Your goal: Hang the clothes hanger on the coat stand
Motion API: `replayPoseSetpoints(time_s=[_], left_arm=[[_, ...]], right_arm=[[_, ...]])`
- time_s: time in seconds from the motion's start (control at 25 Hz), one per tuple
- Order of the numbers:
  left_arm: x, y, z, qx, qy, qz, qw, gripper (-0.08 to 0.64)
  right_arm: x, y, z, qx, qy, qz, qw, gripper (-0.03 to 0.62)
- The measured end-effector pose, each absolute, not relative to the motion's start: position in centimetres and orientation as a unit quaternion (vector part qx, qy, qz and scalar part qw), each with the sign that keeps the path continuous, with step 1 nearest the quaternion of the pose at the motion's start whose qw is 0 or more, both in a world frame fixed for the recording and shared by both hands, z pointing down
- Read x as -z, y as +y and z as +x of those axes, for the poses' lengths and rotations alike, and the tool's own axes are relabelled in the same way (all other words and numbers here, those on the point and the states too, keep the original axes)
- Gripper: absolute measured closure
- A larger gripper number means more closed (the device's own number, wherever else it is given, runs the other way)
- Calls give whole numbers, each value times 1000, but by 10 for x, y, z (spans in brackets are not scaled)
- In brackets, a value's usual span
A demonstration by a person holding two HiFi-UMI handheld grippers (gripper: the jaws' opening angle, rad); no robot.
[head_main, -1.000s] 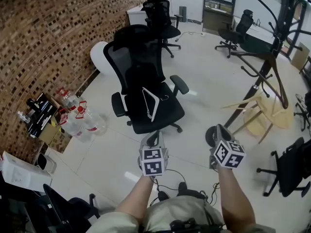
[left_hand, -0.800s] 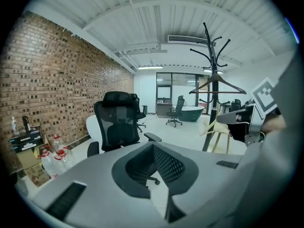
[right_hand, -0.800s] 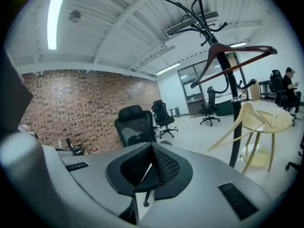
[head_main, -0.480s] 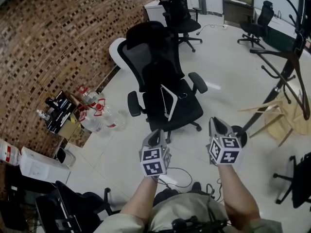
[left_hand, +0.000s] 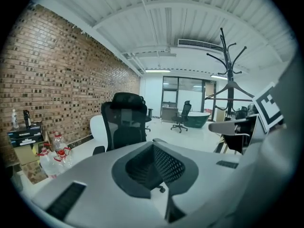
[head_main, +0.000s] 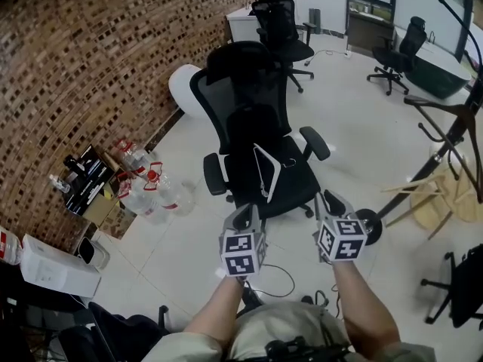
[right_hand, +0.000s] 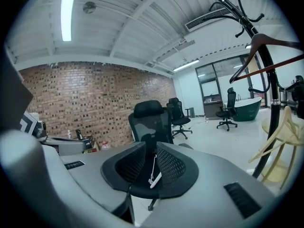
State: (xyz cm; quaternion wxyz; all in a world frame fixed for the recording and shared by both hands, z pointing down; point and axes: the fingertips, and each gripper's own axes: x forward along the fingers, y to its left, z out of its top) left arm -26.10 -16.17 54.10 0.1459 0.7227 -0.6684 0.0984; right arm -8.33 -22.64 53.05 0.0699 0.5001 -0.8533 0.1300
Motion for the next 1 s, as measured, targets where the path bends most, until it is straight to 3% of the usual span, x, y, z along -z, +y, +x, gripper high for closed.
replayPoseSetpoints(time_s=[0.28, 0.56, 1.0], left_arm=[[-533, -175, -372, -88, -637, 754, 131, 519], [-546, -182, -439, -87, -617, 770, 134, 503], [-546, -264, -471, -91, -628, 760, 136, 466]], right_arm=[[-536, -229, -207, -137, -844, 513, 75, 486], [-547, -238, -285, -137, -838, 522, 85, 486], [-574, -330, -316, -166, -834, 514, 109, 476]])
